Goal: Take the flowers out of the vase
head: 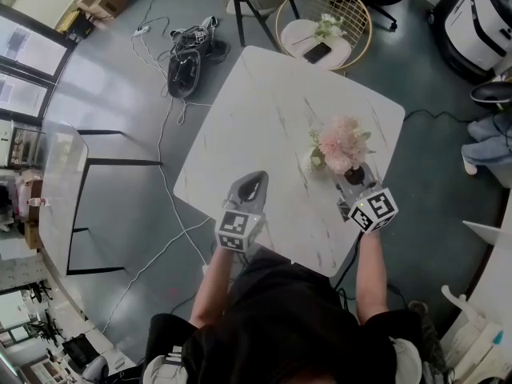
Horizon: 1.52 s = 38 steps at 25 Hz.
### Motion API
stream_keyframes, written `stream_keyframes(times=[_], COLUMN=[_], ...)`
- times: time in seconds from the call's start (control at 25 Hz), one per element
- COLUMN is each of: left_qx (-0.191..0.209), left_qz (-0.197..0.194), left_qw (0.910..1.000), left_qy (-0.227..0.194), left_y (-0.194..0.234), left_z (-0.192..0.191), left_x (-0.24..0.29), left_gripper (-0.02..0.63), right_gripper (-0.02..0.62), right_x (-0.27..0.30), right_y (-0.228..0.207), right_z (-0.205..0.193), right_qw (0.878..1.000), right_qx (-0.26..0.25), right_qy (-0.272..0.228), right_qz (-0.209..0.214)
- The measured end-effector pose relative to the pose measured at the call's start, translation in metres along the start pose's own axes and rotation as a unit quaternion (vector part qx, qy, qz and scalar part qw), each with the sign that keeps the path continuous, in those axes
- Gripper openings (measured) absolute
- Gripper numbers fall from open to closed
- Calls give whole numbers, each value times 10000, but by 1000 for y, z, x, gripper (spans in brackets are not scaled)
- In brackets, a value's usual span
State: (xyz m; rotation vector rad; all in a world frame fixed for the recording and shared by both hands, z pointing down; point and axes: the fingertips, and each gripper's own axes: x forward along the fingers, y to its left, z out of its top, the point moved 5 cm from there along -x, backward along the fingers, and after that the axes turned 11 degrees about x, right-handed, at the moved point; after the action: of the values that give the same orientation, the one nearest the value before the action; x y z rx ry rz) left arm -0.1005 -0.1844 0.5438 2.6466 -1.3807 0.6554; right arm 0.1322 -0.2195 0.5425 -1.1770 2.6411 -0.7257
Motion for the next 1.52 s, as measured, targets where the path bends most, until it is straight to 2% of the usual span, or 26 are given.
stream_keyframes(times=[0.8, 1.52], left_qx=[-87, -181], left_qz=[139, 250], left_qw=[9991, 9981], left_qy=[-381, -532], left_y=[3, 4], left_z=[2, 2], left_x=[-33, -54], left_gripper=[8, 8], right_gripper=[87, 86], right_x=[-7, -7], right_y=[31, 51], right_z=[28, 43], right_qw=[9988, 9976], right_qx=[-428, -595], right_qy=[-230, -355], right_qz=[-111, -89])
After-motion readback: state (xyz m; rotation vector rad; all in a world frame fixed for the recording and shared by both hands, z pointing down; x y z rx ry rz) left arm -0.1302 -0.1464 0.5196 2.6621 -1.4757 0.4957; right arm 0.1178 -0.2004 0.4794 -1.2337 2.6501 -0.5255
